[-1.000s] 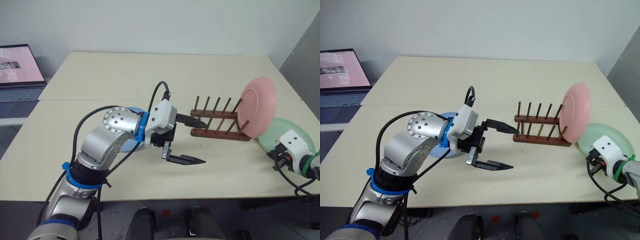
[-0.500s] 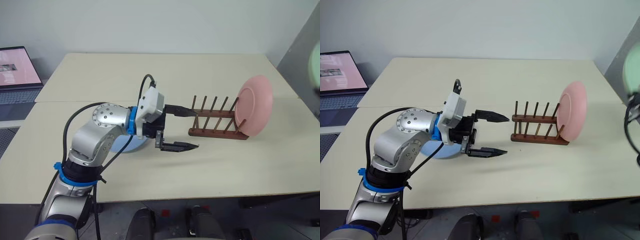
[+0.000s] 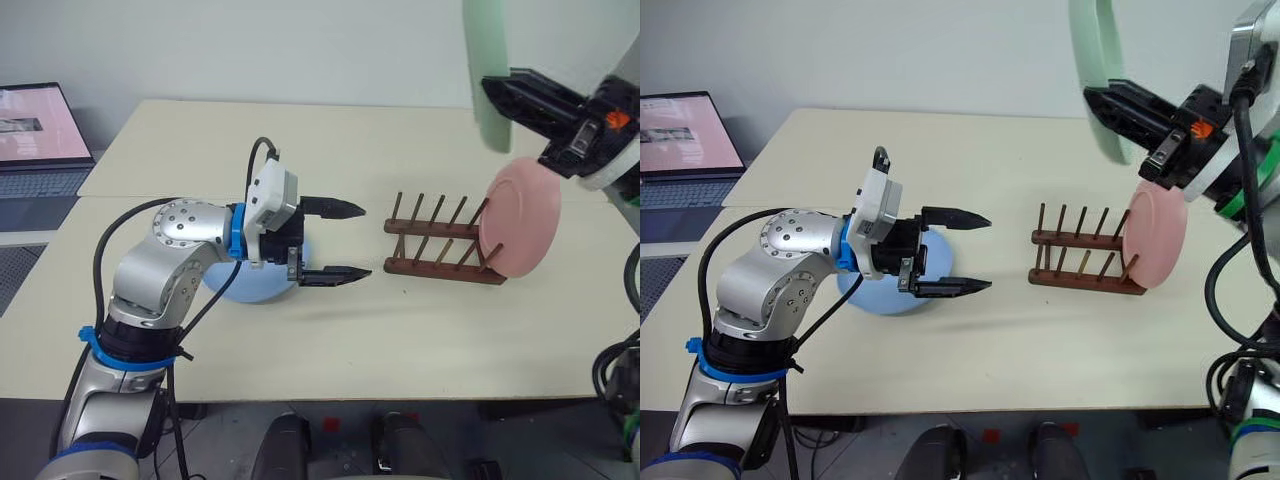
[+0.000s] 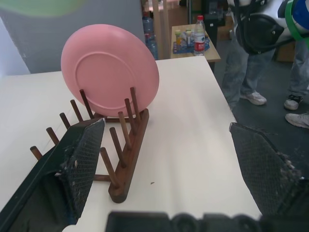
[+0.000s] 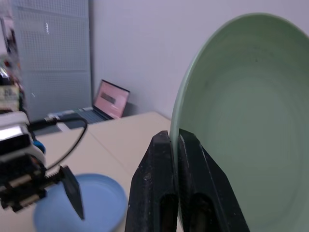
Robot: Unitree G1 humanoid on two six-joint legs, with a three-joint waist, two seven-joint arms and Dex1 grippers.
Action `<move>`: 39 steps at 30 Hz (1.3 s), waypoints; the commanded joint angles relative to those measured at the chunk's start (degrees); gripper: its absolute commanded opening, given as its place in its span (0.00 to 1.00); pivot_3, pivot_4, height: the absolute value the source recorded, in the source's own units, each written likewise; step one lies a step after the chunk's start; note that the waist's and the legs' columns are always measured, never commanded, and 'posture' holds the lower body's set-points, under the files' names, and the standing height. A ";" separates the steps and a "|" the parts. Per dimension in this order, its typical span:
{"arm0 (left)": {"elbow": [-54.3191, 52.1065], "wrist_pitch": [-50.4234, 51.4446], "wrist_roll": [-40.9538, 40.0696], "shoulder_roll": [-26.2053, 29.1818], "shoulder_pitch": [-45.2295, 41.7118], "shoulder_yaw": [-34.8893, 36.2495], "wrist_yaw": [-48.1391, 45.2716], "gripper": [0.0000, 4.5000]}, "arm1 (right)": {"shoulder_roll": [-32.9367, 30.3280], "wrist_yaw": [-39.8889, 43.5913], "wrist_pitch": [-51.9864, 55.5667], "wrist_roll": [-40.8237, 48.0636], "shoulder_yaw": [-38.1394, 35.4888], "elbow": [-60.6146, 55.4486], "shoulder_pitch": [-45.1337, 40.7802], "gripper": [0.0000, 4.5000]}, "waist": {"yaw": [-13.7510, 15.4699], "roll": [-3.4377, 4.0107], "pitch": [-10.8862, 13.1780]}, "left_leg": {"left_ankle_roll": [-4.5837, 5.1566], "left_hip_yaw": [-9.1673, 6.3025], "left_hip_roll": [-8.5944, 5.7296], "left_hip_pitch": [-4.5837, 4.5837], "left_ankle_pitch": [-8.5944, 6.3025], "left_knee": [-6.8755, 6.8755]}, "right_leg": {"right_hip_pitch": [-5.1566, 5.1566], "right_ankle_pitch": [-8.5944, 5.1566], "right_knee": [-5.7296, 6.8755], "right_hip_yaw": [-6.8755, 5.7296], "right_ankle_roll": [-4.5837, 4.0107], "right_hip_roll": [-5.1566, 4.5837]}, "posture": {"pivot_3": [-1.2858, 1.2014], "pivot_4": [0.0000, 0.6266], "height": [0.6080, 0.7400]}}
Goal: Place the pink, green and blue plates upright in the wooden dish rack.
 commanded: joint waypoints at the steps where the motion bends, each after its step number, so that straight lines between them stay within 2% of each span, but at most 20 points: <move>1: -2.50 -0.34 -1.00 0.20 0.09 0.84 0.45 1.00 | 1.60 -7.14 0.75 9.87 -4.64 -0.36 4.63 0.00 | 0.08 0.00 0.00 | 0.00 0.01 -0.02 -0.01 0.00 0.00 | -0.02 0.01 0.00 0.03 0.01 -0.02 | 0.52 0.24 1.00; 7: -2.71 -0.47 -0.84 -0.62 -0.03 -0.10 0.60 1.00 | 3.73 -11.92 -1.89 16.47 -5.62 1.90 13.91 0.00 | -0.32 0.00 0.00 | 0.00 0.01 0.00 0.00 0.00 0.00 | -0.04 0.01 0.09 0.00 0.02 0.06 | 0.52 0.24 1.00; 15: -2.12 -1.18 -0.25 -0.98 -0.37 -0.61 0.22 1.00 | 3.99 -14.80 -3.44 21.81 -3.52 5.40 15.95 0.00 | -0.96 0.01 0.00 | 0.01 -0.01 0.05 0.17 0.01 -0.02 | -0.01 -0.06 0.16 0.08 0.13 0.18 | 0.52 0.24 1.00; 26: -2.48 -1.21 -0.01 -1.05 -0.23 -0.80 0.64 1.00 | 4.76 -14.34 -5.81 18.08 -0.78 8.55 17.80 0.00 | -0.84 0.00 -0.01 | 0.01 -0.01 0.05 0.13 0.01 -0.02 | -0.01 -0.06 0.11 0.09 0.14 0.16 | 0.52 0.24 1.00; 32: -2.13 -1.02 -0.15 -2.05 -0.58 -0.96 1.54 1.00 | 4.71 -17.15 -6.52 14.85 0.79 11.79 15.96 0.00 | -0.86 0.01 -0.01 | 0.01 0.00 0.05 0.14 0.01 -0.02 | -0.01 -0.06 0.10 0.08 0.14 0.17 | 0.52 0.24 1.00; 35: -1.88 -1.02 -0.03 -2.15 -0.74 -1.08 1.36 1.00 | 3.91 -18.52 -7.15 11.07 1.75 12.24 14.10 0.16 | -0.86 0.01 -0.01 | 0.01 0.00 0.05 0.16 0.01 -0.01 | 0.00 -0.06 0.11 0.10 0.16 0.17 | 0.52 0.24 1.00; 39: -1.71 -0.95 0.19 -2.28 -0.73 -1.20 1.38 1.00 | 2.00 -18.35 -7.11 7.29 1.78 11.65 12.11 0.46 | -0.83 0.01 0.00 | 0.01 0.02 0.05 0.13 0.01 -0.03 | -0.02 -0.06 0.11 0.08 0.15 0.17 | 0.52 0.24 1.00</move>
